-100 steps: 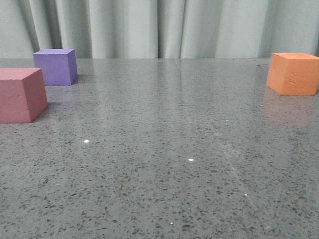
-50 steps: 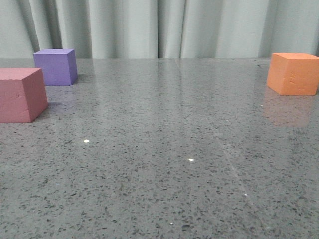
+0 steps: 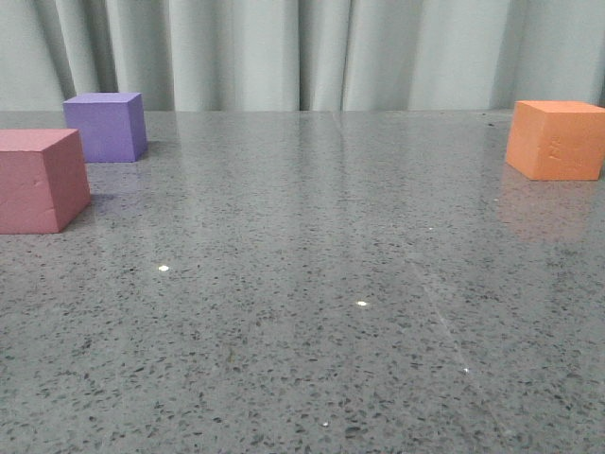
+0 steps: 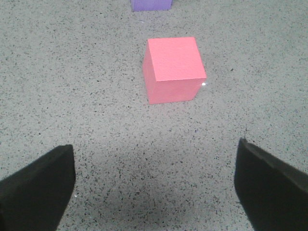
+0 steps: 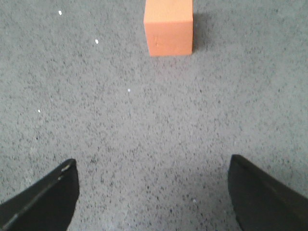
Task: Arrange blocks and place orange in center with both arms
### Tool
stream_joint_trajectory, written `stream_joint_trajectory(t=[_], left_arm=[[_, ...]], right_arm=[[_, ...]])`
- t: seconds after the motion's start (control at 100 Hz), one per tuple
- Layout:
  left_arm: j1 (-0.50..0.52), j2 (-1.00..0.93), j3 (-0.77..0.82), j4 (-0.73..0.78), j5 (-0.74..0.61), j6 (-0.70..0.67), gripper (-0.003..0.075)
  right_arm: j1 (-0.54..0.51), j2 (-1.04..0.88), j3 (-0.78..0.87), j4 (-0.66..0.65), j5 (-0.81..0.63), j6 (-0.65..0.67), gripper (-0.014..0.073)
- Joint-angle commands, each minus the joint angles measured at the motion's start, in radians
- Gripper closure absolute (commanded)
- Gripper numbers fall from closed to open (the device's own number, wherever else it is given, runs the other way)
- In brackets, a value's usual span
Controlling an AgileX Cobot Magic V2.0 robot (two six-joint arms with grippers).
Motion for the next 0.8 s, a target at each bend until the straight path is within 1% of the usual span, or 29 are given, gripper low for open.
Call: stream_joint_trajectory(t=[0.0,0.09,0.24,0.64,0.79], left_arm=[[-0.001,0.008,-0.034,-0.026,-0.054,0.004,0.0083],[-0.001,0.008,-0.034,-0.026,-0.054,0.004,0.0083],[-0.001,0.008,-0.034,-0.026,-0.054,0.004,0.0083],[-0.001,0.008,-0.034,-0.026,-0.054,0.004,0.0083],[-0.001,0.008,-0.034,-0.026,-0.054,0.004,0.0083]], right_arm=[[-0.006,0.006,-0.034,0.0,-0.107,-0.008,-0.0038],[-0.006,0.016,-0.047,0.0,-0.141,-0.008,-0.0038],[-0.006,0.11,-0.122,0.0,-0.129,-0.008,-0.0038],[-0.006,0.545,-0.415,-0.035,-0.126,-0.008,-0.0038],[-0.006,0.691,-0.517,-0.072,-0.105,-0.008,-0.0038]])
